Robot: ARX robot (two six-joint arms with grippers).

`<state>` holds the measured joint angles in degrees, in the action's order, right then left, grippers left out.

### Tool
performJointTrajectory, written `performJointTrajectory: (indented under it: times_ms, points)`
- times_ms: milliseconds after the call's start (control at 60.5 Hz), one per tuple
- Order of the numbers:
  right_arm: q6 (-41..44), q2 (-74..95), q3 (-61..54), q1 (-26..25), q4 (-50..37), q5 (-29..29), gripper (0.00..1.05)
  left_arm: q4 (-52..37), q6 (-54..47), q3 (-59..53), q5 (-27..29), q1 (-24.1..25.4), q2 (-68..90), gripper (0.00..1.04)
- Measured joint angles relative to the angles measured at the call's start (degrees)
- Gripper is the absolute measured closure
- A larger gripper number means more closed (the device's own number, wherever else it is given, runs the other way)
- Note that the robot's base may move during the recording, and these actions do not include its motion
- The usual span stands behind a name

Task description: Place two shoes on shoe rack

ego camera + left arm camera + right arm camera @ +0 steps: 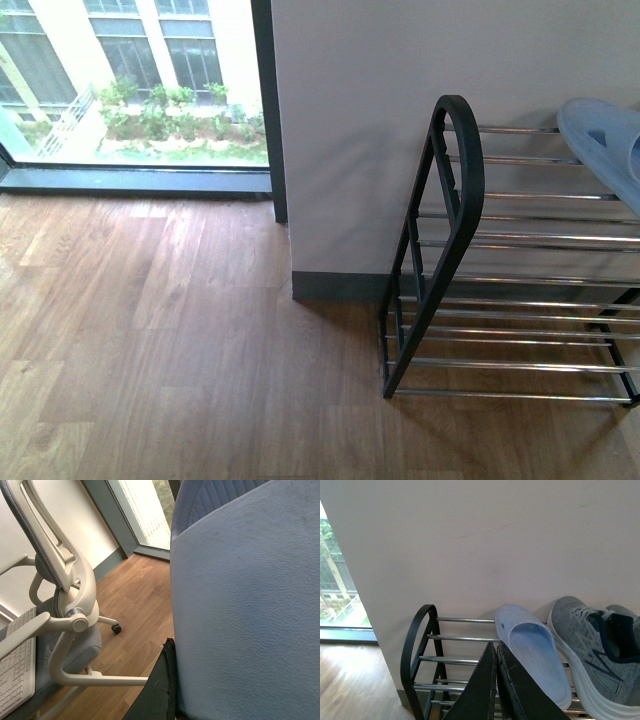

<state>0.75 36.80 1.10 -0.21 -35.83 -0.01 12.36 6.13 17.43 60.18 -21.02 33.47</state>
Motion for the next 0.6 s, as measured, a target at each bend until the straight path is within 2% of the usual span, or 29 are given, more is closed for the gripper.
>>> performJointTrajectory:
  times_ms: [595]
  points:
    - [0.0,-17.0,-0.04,0.0,16.0,0.0,1.03,0.0,0.0,0.0,-0.02,0.0,0.0,1.03]
